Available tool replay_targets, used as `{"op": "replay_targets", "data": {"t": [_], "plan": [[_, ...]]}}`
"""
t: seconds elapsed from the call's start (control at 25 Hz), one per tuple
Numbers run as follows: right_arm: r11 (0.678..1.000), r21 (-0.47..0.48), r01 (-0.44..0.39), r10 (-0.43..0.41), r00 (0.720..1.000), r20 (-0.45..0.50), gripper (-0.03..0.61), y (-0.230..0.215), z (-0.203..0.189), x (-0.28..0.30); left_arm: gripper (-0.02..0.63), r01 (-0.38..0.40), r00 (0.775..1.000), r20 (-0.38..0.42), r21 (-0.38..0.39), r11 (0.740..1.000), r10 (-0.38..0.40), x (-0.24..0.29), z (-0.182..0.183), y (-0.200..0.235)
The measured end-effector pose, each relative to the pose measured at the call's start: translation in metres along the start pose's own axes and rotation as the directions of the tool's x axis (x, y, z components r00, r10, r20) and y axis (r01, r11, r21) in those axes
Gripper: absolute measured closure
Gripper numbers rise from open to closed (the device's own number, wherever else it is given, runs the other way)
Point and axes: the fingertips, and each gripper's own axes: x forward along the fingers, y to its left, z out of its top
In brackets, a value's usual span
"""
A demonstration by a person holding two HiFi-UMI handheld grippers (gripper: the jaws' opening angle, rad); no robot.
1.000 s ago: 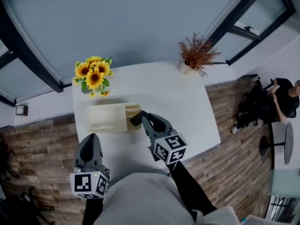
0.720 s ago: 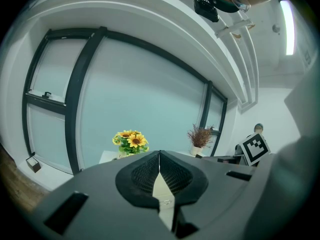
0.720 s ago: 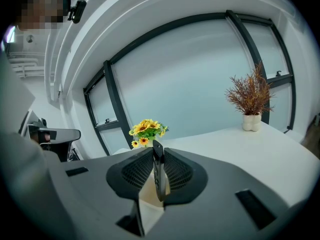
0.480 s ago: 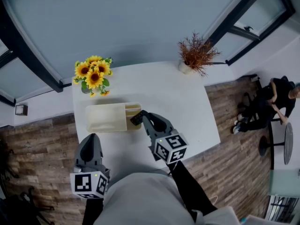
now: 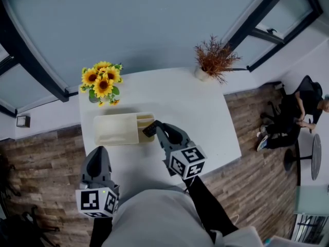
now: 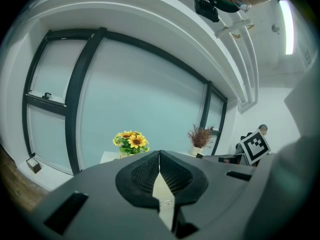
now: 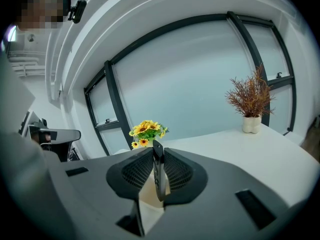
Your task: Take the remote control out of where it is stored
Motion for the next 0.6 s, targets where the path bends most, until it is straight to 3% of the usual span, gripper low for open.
{"op": "replay_targets", "data": {"t": [0.6], "plan": [[1.000,0.001,-0.002,0.002,1.000,0.007,0.510,0.0013,0.0020,-0.0015,0.604,0.004,1.000,0.002,-0.006,1.000,-0.004,0.0002,0.0000,-0.0015]]}}
